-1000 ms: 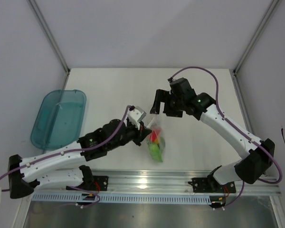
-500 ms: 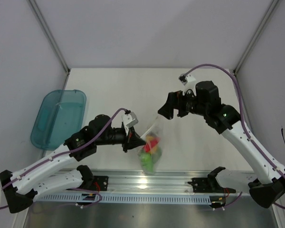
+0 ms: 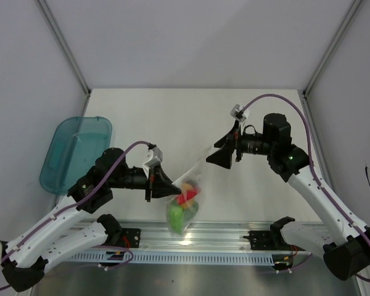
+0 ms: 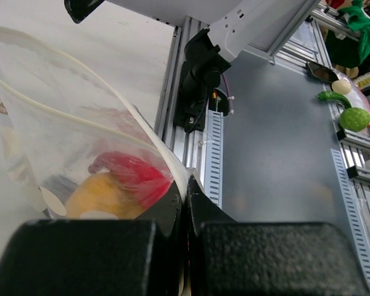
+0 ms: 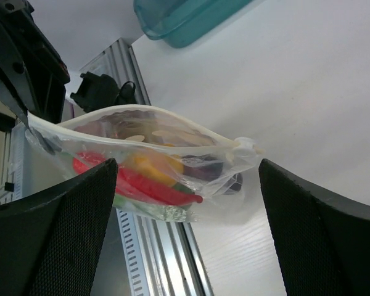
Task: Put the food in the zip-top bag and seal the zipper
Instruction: Adjust the zipper food storage bag at the center of the board.
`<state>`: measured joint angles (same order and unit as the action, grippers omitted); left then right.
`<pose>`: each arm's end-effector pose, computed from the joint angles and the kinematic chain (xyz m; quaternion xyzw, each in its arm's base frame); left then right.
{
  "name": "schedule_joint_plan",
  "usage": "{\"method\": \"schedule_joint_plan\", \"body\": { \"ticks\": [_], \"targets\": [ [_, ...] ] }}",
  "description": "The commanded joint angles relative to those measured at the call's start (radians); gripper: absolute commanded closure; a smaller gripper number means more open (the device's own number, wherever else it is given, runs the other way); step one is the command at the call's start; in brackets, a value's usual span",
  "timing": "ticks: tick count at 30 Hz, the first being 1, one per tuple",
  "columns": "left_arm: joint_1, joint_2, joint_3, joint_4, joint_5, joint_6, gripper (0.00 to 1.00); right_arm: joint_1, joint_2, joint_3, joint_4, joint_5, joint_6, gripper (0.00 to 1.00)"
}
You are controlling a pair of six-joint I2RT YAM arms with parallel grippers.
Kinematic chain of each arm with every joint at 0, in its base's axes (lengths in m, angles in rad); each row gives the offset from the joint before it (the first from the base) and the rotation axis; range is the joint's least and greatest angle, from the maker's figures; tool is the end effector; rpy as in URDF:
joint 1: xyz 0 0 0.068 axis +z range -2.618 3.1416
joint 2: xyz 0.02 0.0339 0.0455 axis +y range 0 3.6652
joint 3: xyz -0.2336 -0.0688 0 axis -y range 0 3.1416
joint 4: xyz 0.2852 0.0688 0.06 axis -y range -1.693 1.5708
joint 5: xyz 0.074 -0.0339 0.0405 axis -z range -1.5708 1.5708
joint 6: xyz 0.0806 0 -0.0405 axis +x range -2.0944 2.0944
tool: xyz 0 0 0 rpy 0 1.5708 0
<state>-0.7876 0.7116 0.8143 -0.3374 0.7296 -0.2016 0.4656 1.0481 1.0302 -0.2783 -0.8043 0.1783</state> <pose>0.1390 -0.2158 0.3238 0.4234 0.6383 -0.5212 0.3764 0.2544 0.1928 0.3329 -0.3364 0.6986 0.4717 0.4199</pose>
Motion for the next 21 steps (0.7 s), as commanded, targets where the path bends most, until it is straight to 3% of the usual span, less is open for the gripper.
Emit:
{"method": "schedule_joint_plan", "body": {
  "ticks": [1,4,10,21],
  "targets": [
    [0.025,-0.029,0.062,0.008,0.083,-0.012,1.00,-0.021,0.016,-0.010,0.076,-0.134,-0.051,0.03],
    [0.037,-0.038,0.081,0.003,0.103,-0.024,0.99,-0.039,0.015,-0.039,0.142,-0.220,-0.022,0.04],
    [0.054,-0.040,0.137,0.023,0.171,-0.073,0.99,-0.042,0.027,-0.071,0.206,-0.252,-0.007,0.05],
    [0.073,-0.073,0.108,0.187,0.246,-0.191,0.99,-0.042,0.084,-0.079,0.419,-0.395,0.102,0.12]
  ]
}}
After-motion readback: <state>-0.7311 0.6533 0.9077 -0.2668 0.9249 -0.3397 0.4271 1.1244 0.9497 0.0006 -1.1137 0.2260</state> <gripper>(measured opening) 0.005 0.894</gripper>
